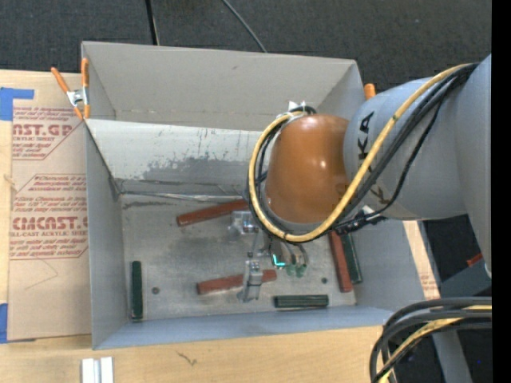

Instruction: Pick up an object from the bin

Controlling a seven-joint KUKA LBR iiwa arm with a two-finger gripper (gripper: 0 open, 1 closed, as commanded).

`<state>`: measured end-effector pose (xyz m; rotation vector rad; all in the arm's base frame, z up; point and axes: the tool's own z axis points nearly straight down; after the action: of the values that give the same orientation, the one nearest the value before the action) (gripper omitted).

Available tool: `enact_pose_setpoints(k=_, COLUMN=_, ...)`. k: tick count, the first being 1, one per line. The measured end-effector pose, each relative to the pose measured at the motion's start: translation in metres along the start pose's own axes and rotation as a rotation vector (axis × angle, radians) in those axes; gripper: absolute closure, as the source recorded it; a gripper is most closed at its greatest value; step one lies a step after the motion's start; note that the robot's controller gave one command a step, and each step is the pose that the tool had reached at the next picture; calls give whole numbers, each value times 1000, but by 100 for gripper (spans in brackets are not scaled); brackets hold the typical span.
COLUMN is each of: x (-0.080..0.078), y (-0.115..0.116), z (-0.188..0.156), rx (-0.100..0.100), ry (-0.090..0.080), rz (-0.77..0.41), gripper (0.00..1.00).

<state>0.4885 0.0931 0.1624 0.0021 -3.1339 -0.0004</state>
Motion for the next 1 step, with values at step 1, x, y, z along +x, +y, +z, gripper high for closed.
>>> enact_pose_setpoints(k=1, x=-2, y=0, z=-3, rx=-1, ry=-7, rz=1, gripper=0)
